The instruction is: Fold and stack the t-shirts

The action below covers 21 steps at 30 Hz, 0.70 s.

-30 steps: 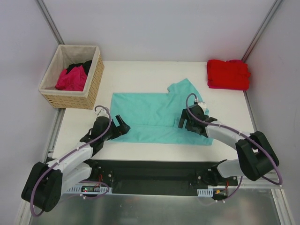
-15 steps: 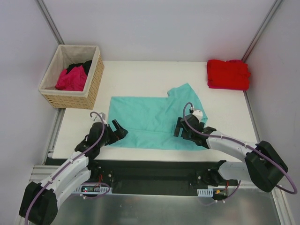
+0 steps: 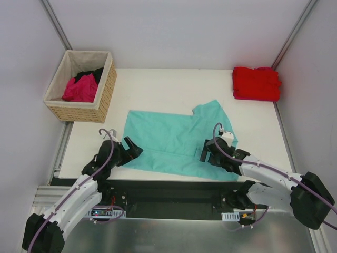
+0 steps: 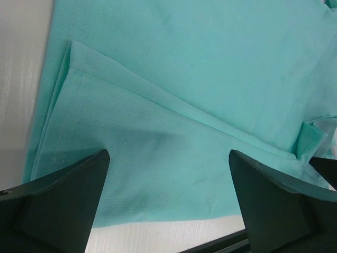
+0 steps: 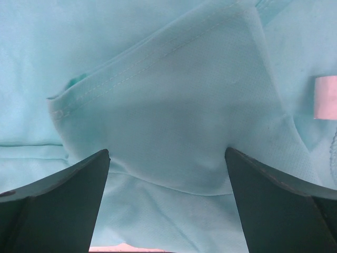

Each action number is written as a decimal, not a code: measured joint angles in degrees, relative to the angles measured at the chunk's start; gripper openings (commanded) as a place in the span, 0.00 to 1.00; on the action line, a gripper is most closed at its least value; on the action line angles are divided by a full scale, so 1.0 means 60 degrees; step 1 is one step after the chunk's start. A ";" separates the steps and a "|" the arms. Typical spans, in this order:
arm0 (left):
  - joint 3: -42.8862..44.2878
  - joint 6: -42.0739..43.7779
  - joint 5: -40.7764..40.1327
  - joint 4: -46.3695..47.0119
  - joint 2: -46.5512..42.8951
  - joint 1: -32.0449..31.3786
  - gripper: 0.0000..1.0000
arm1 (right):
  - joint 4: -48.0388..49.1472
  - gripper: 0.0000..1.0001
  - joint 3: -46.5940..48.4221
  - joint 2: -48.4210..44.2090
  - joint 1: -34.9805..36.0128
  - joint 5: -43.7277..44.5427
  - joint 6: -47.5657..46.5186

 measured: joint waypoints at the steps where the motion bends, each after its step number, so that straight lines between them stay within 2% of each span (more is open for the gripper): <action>1: 0.0000 -0.0051 -0.0004 -0.0106 -0.0095 0.0000 0.99 | -0.0226 0.96 -0.0044 -0.0168 0.0018 0.0011 0.0073; 12: 0.0007 -0.0342 0.0004 -0.1198 -0.1016 -0.0062 0.99 | -0.1872 0.97 -0.0135 -0.0987 0.0215 0.0186 0.0488; 16: 0.0270 -0.0317 0.0036 -0.1698 -0.1020 -0.0066 0.99 | -0.2193 0.97 0.0295 -0.0619 0.0215 0.0353 0.0313; 21: 0.1089 -0.0237 0.0102 -0.2295 -0.0670 -0.0066 0.99 | -0.2058 0.96 0.1599 0.0437 0.0142 0.0565 -0.0313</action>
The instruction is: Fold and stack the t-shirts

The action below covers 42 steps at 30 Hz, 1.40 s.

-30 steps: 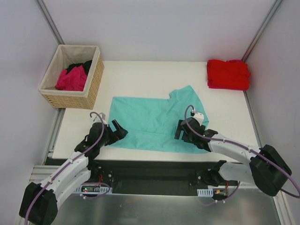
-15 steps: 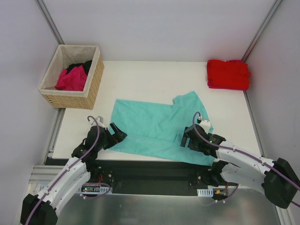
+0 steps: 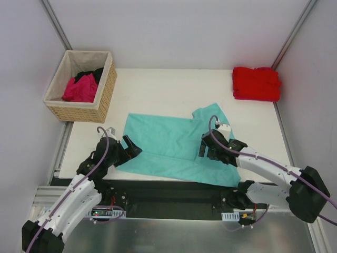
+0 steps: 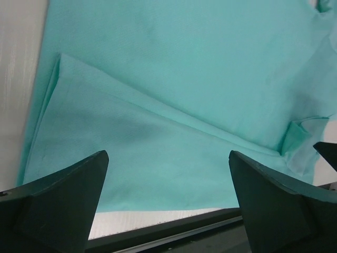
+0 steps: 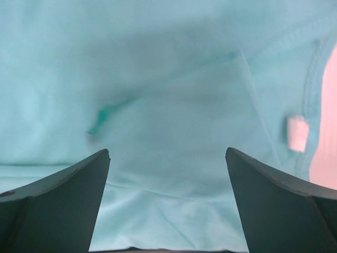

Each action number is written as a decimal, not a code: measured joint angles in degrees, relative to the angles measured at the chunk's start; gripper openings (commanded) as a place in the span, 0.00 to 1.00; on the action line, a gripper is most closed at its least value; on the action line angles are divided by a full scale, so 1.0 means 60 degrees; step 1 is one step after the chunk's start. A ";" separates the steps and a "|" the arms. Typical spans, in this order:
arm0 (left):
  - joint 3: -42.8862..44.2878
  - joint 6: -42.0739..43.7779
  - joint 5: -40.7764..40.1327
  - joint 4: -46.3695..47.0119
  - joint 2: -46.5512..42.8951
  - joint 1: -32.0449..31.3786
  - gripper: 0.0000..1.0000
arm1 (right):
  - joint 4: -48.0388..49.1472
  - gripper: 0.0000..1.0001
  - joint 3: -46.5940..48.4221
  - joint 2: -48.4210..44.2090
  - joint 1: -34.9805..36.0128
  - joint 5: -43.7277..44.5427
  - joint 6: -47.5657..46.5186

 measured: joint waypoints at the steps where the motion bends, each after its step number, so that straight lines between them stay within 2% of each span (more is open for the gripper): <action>1: 0.0280 0.0055 -0.0004 -0.0044 0.0120 0.0000 0.99 | 0.0160 0.96 0.0273 0.0233 -0.0076 -0.0033 -0.0171; 7: 0.2892 0.0729 -0.0153 -0.0051 0.1883 0.0000 0.99 | 0.0878 0.97 0.2197 0.1865 -0.1239 -0.0503 -0.1366; 15: 0.6043 0.2080 -0.0736 0.0430 0.5344 0.0055 0.99 | 0.1537 0.97 0.4237 0.3410 -0.3457 -0.1905 -0.2674; 19: 0.6597 0.2368 -0.0707 0.0863 0.6951 0.0601 0.99 | 0.1592 0.97 0.4652 0.3661 -0.4350 -0.2393 -0.3075; 26: 0.6965 0.2441 -0.0750 0.1184 0.9140 0.1406 0.99 | 0.1581 0.97 0.5457 0.4058 -0.5140 -0.3122 -0.3515; 36: 0.7963 0.2437 -0.0889 0.1683 1.0870 0.1636 0.99 | 0.1792 0.98 0.6670 0.6102 -0.5639 -0.4138 -0.3654; 42: 0.8440 0.2393 -0.0900 0.1803 1.1508 0.2040 0.87 | 0.1894 0.98 0.6699 0.6550 -0.5967 -0.4517 -0.3646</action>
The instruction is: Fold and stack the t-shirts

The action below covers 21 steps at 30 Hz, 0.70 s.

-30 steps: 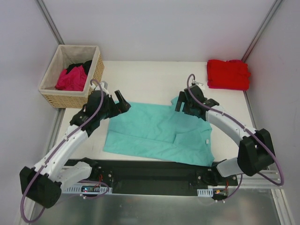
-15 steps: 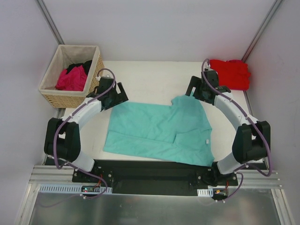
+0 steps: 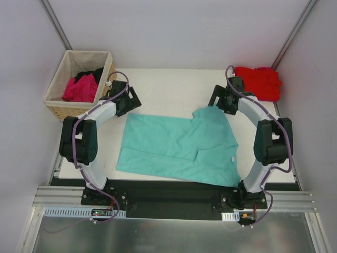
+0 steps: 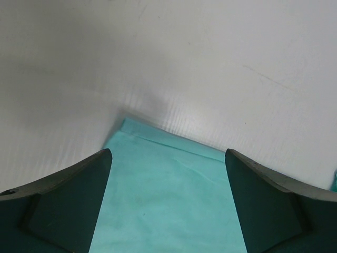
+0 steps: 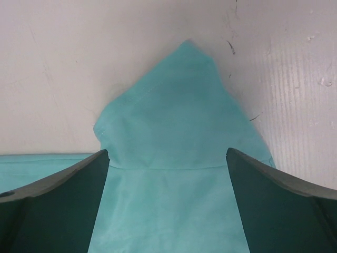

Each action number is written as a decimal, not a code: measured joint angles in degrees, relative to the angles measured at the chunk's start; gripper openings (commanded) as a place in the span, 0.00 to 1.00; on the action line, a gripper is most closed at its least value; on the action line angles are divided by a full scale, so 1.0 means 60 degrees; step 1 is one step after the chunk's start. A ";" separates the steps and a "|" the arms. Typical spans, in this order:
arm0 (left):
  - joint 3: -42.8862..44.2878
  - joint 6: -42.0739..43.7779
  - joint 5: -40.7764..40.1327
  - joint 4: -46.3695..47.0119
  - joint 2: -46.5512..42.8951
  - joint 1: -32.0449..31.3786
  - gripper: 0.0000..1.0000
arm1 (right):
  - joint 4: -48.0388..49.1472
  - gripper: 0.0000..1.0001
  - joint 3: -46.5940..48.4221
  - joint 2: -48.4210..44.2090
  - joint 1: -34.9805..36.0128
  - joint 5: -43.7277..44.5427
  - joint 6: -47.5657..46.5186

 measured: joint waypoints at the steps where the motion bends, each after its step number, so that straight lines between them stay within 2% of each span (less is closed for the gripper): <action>1: 0.0066 -0.0022 0.0004 0.0004 0.0106 0.0073 0.85 | 0.0033 0.98 0.0000 0.0004 -0.0040 -0.0033 0.0000; 5: 0.0226 -0.0131 0.0015 0.0033 0.0481 0.0382 0.80 | 0.0138 0.98 0.0033 0.0004 -0.0102 -0.0124 0.0000; 11: 0.0412 -0.0386 0.0095 0.0025 0.1104 0.0670 0.68 | 0.0208 0.98 0.0055 0.0004 -0.0098 -0.0262 0.0000; 16: 0.0568 -0.0514 0.0208 -0.0004 0.1453 0.0678 0.40 | 0.0211 0.98 0.0055 0.0004 -0.0098 -0.0321 0.0000; 19: 0.0783 -0.0525 0.0219 0.0004 0.1603 0.0674 0.34 | 0.0215 0.99 0.0055 0.0004 -0.0098 -0.0346 0.0000; 21: 0.0914 -0.0510 0.0219 0.0011 0.1672 0.0678 0.34 | 0.0215 0.99 0.0055 0.0004 -0.0098 -0.0350 0.0000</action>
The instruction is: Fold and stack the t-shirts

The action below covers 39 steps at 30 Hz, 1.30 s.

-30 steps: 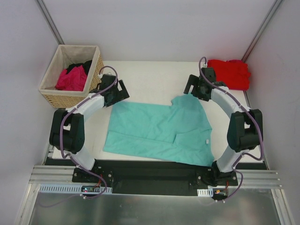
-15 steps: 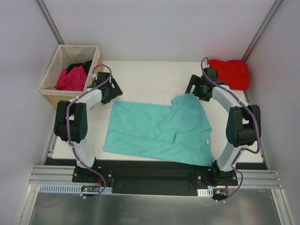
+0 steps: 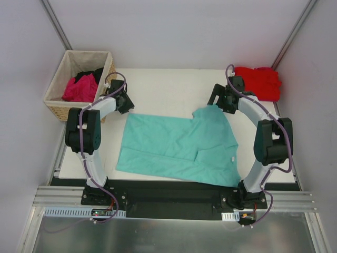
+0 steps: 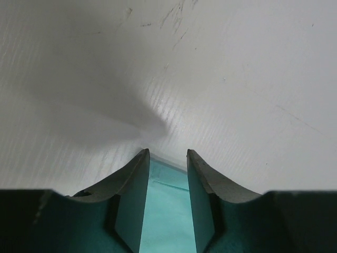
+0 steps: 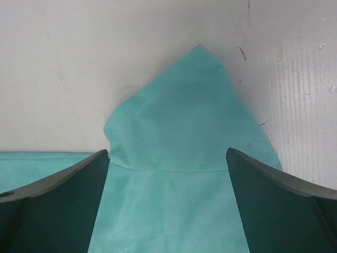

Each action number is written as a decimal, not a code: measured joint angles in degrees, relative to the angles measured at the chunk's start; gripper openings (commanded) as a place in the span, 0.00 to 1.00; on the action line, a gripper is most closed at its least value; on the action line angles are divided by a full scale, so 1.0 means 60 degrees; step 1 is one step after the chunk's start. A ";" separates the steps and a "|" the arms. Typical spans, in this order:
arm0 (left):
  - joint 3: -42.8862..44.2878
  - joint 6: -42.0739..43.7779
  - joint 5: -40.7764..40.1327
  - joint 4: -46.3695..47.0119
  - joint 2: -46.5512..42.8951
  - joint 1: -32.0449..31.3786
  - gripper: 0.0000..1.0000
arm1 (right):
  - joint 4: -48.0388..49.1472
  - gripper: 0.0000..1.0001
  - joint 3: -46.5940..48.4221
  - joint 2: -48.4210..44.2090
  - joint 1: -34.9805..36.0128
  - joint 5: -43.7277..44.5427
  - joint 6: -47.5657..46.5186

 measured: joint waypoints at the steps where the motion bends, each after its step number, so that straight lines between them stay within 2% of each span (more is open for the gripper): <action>1: 0.0036 0.0000 0.0000 0.0011 0.0025 0.0000 0.34 | 0.0000 0.99 0.0000 0.0000 0.0000 0.0000 0.0004; 15: 0.0058 0.0000 0.0073 0.0018 0.0047 0.0000 0.41 | 0.0007 0.99 0.0000 0.0047 -0.0004 -0.0011 0.0007; 22: -0.0401 -0.0007 0.0076 -0.0069 0.0036 0.0069 0.41 | 0.0080 0.99 0.0000 0.0058 0.0000 -0.0149 0.0011; 27: -0.0601 -0.0007 0.0069 -0.0062 -0.0138 0.0197 0.40 | 0.0178 0.99 0.0000 0.0058 0.0000 -0.0226 0.0018; 34: -0.0612 -0.0004 0.0069 -0.0098 -0.0149 0.0251 0.31 | 0.0215 0.99 0.0000 0.0058 0.0000 -0.0248 0.0036; 39: -0.0612 -0.0007 0.0073 -0.0102 -0.0142 0.0251 0.32 | 0.0219 0.99 0.0000 0.0058 0.0000 -0.0248 0.0040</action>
